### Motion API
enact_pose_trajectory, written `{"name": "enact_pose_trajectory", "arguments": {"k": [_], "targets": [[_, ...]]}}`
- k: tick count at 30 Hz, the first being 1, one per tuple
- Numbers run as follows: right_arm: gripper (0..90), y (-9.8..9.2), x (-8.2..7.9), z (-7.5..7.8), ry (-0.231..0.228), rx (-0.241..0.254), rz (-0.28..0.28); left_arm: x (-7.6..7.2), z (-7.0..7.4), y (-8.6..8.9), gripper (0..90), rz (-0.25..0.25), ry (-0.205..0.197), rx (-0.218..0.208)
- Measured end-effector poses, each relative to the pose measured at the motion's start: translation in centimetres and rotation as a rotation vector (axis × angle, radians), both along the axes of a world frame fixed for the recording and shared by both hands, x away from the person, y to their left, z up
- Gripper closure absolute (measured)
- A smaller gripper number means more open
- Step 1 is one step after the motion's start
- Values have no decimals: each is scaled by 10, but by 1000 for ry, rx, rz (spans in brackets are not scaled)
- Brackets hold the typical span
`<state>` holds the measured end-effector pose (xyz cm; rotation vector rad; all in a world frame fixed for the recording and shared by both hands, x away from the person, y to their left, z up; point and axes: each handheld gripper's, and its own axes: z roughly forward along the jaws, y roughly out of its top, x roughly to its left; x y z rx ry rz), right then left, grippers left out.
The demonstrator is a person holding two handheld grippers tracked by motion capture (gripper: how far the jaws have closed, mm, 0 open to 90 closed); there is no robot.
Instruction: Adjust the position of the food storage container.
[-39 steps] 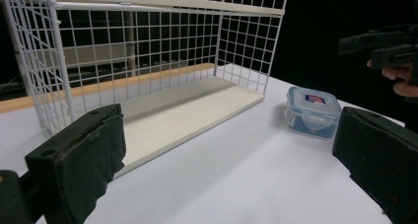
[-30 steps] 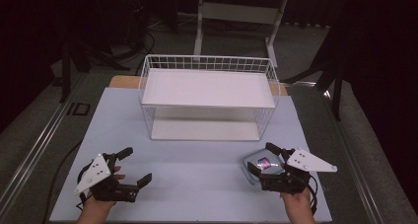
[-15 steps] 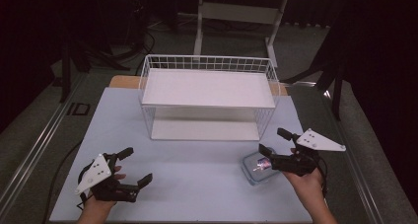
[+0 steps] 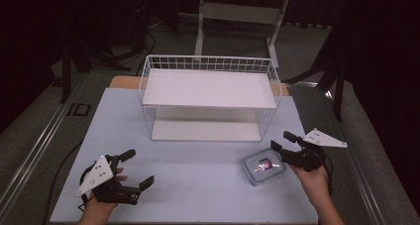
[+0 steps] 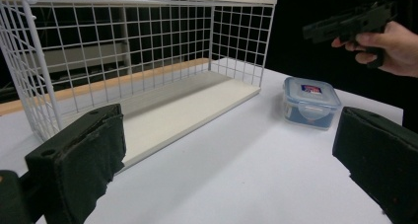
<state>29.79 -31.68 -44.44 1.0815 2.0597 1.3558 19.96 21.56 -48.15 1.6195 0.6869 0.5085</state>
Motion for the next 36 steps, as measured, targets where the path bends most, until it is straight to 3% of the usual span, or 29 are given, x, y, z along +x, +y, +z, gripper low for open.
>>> {"name": "enact_pose_trajectory", "arguments": {"k": [3,7,11,15,26,31,36], "targets": [[527,-7,2,-8,16,-52,-18,0,0,0,7,-6,-3,-3],[618,-14,3,-16,42,-59,-20,-1,0,1,7,-5,-1,-5],[774,-22,3,-32,70,-124,-54,0,0,0,7,-6,3,-2],[889,-27,3,-42,100,-158,-58,1,-1,-1,7,-11,6,5],[899,-43,-3,-63,188,-197,-82,2,-2,-1,7,-12,7,3],[900,-45,-9,-73,227,-223,-59,2,-2,-3,7,-15,9,3],[900,-33,-14,-81,268,-230,-14,2,-2,-3,7,-18,11,2]]}}
